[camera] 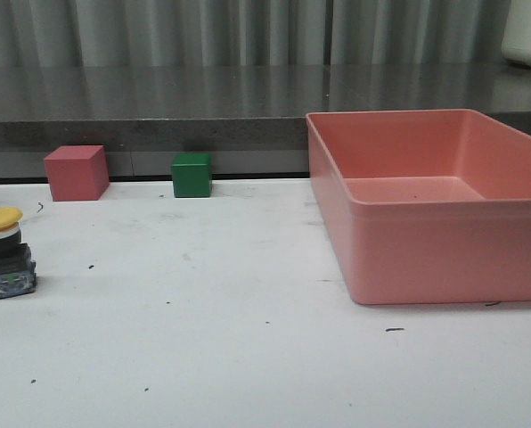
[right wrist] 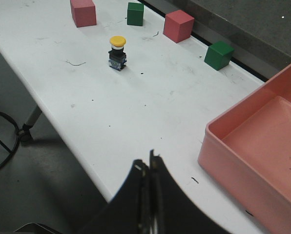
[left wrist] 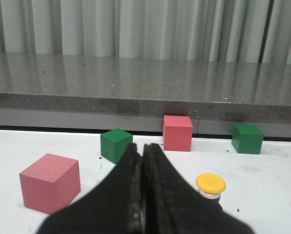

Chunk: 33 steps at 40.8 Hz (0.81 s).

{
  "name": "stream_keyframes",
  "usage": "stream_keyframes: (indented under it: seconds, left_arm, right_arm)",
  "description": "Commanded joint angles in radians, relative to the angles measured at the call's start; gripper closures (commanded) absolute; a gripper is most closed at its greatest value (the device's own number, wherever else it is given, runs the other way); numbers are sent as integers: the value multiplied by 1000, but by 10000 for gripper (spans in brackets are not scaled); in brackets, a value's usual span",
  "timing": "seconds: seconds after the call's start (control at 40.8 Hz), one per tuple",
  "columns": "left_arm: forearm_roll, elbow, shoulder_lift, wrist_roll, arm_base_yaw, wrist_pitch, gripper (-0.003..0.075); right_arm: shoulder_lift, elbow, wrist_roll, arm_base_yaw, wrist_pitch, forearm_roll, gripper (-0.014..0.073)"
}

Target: Place and stand button with both arms

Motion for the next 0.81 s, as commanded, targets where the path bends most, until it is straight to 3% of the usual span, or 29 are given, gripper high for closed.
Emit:
stream_keyframes:
  seconds: [0.0, 0.491, 0.638, 0.785]
  left_arm:
    - [-8, 13, -24, -4, 1, -86, 740]
    - [-8, 13, -24, -4, 1, -86, 740]
    - [-8, 13, -24, -4, 1, -86, 740]
    - [-8, 13, -24, -4, 1, -86, 740]
  right_arm:
    - [5, -25, -11, -5, -68, -5, 711]
    - [-9, -9, -11, 2, -76, -10, 711]
    - [-80, 77, -11, -103, -144, -9, 711]
    - [-183, 259, -11, -287, -416, -8, 711]
